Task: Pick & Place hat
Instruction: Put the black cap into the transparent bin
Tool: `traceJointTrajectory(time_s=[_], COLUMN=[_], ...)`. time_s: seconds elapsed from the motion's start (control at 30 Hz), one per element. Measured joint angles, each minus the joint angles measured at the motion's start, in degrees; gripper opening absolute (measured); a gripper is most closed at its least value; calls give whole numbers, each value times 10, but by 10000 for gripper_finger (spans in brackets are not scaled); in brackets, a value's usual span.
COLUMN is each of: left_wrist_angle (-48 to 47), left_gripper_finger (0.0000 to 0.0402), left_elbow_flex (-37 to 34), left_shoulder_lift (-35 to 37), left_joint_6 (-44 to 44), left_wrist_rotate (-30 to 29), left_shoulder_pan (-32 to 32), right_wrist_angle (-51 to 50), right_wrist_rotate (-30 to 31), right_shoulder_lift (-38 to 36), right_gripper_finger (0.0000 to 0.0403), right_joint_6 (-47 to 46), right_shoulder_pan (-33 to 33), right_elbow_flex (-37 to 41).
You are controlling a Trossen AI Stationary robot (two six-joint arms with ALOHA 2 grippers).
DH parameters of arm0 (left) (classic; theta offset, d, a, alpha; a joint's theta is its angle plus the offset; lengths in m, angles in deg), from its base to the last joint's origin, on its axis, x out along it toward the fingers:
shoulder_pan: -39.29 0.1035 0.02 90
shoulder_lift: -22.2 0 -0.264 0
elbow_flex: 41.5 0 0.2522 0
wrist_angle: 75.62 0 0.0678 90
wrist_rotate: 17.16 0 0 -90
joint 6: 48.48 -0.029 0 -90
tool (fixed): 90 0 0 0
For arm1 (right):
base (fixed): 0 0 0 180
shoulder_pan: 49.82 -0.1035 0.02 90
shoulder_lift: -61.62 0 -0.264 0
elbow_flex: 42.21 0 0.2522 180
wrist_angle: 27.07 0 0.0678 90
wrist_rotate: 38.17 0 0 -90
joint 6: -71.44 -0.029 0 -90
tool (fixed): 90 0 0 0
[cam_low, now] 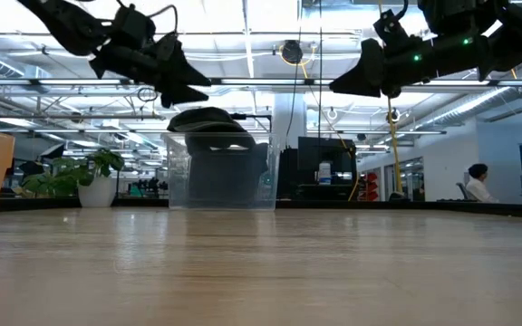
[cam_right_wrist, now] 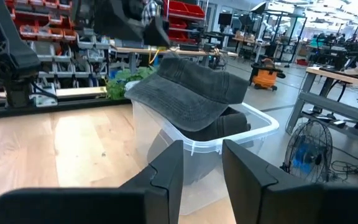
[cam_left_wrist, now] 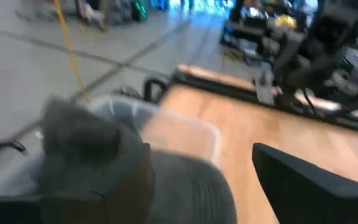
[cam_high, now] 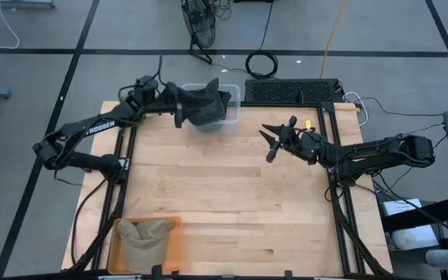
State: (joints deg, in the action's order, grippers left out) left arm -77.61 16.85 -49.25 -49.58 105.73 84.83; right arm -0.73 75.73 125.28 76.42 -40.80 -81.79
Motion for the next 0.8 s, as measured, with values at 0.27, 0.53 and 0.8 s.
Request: traceJointTrajectory(time_s=[0.27, 0.53, 0.8], left_wrist_angle=[-3, 29, 4], left_gripper_finger=[279, 239, 223], left_elbow_flex=[8, 9, 9], left_shoulder_lift=[-38, -40, -36], left_joint_6=[-6, -12, -44], left_wrist_rotate=[-15, -48, -142], left_shoulder_pan=[12, -5, -20], right_wrist_angle=[2, 4, 4], right_wrist_rotate=[0, 0, 0], right_shoulder_lift=[0, 0, 0], right_gripper_finger=[89, 89, 89], right_joint_6=[-13, 5, 2], right_shoulder_pan=[0, 0, 0], right_elbow_flex=[0, 0, 0])
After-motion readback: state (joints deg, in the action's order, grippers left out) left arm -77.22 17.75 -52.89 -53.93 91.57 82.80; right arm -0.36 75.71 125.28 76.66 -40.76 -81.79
